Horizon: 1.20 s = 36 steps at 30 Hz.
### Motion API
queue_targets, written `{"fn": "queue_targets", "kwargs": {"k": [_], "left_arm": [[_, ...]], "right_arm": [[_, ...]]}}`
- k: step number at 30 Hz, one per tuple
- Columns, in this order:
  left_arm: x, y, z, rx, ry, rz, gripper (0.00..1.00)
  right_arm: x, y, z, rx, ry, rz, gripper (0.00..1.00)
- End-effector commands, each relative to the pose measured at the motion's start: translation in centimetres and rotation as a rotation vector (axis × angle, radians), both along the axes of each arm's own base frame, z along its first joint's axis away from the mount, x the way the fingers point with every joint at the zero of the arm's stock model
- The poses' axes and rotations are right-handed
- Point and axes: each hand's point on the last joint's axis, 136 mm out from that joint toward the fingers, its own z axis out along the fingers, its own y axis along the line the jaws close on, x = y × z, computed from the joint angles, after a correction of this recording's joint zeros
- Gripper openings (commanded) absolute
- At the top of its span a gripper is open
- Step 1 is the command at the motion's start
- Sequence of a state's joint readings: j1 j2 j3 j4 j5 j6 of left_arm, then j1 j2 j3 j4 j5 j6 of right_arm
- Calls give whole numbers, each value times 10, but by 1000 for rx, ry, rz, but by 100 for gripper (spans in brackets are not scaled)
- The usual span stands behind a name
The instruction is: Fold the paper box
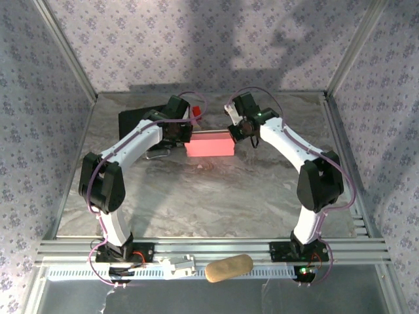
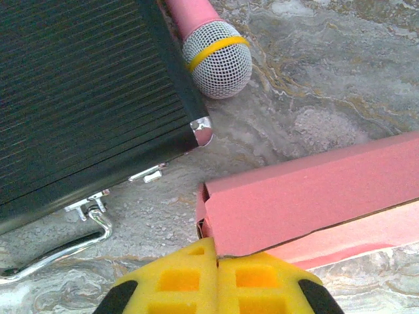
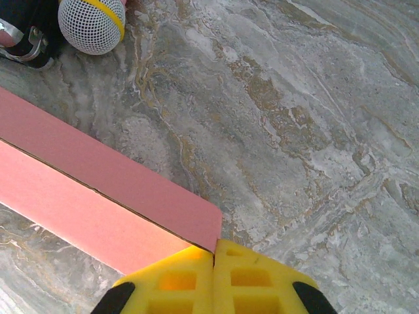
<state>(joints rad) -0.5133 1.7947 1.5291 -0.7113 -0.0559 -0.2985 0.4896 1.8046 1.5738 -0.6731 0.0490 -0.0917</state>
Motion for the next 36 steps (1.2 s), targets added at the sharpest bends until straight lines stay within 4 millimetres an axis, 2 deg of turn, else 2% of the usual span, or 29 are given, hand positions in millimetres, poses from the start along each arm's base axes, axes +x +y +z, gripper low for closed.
{"fn": "queue_targets", "kwargs": {"k": [1, 8, 18, 28, 36], "left_arm": [[-42, 6, -47, 80, 218, -32, 0], [-42, 4, -45, 77, 212, -32, 0], [-44, -6, -45, 72, 207, -37, 0], [-46, -14, -45, 68, 198, -40, 0], [-46, -21, -45, 65, 194, -47, 0]], "right_arm": [[-9, 15, -1, -2, 62, -2, 0], [-15, 21, -5, 3, 147, -62, 0], [-24, 36, 17, 61, 190, -107, 0], [-29, 43, 12, 55, 266, -169, 0], [-31, 51, 22, 127, 298, -195, 0]]}}
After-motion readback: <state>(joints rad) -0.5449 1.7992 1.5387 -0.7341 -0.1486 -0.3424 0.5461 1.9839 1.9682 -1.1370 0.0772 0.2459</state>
